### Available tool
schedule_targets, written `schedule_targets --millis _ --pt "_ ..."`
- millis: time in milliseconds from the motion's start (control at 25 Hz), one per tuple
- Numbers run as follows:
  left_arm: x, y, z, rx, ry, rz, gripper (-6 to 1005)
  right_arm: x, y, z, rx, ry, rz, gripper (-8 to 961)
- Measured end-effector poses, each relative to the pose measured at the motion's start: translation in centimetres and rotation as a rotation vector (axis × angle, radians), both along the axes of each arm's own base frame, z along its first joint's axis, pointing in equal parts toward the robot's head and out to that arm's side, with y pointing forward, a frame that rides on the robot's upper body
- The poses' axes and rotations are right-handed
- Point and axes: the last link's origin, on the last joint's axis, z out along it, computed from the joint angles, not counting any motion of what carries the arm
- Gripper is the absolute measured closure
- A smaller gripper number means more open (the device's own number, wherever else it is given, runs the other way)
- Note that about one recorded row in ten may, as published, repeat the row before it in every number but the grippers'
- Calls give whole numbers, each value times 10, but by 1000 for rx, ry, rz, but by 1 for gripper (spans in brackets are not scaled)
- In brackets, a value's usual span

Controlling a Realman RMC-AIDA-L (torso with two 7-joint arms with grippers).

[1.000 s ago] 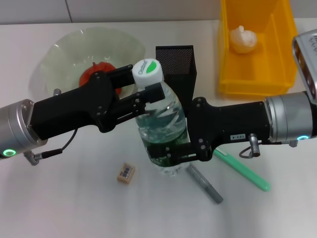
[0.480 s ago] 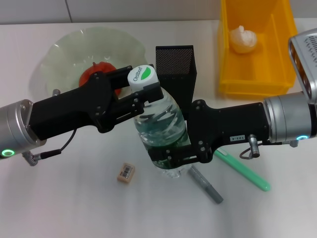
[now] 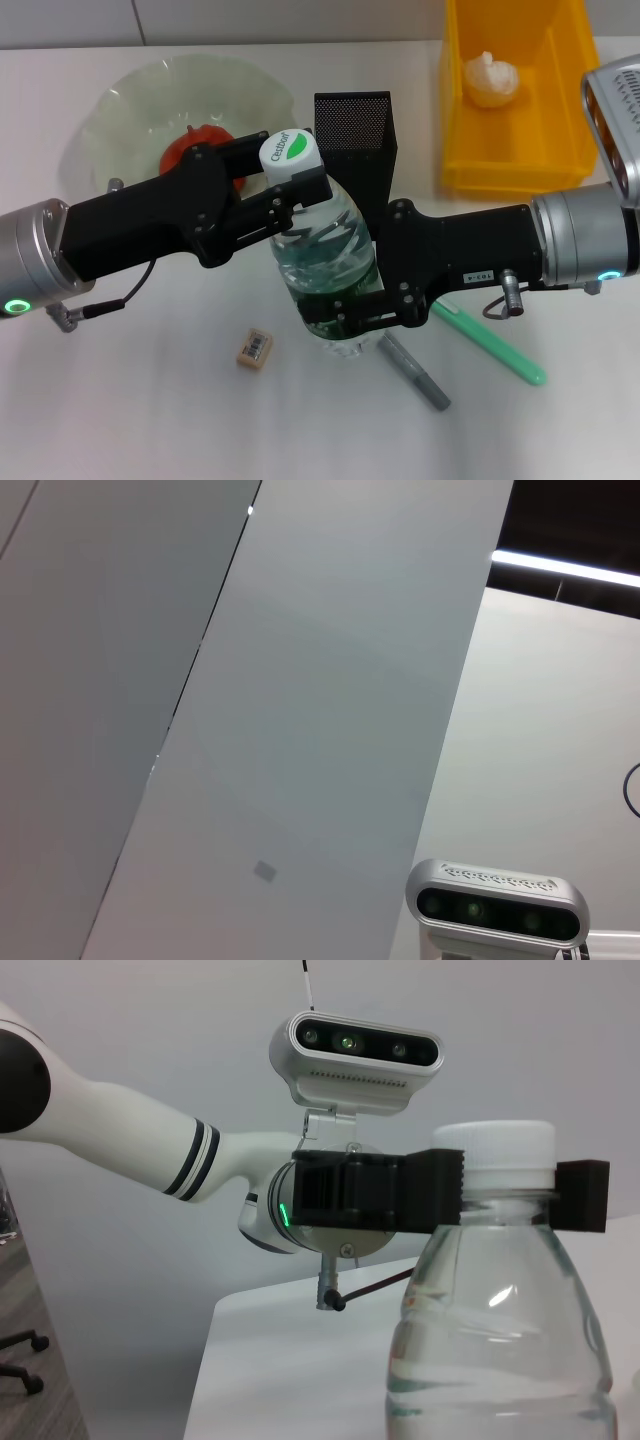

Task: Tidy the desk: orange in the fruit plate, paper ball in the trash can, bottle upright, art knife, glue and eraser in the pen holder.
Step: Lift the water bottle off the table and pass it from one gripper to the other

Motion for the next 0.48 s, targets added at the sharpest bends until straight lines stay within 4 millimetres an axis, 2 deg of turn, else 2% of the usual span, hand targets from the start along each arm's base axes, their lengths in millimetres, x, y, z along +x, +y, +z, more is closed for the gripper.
schedule_targets --millis 480 --pt "4 1 4 -14 22 -26 553 -2 1 0 7 -2 5 243"
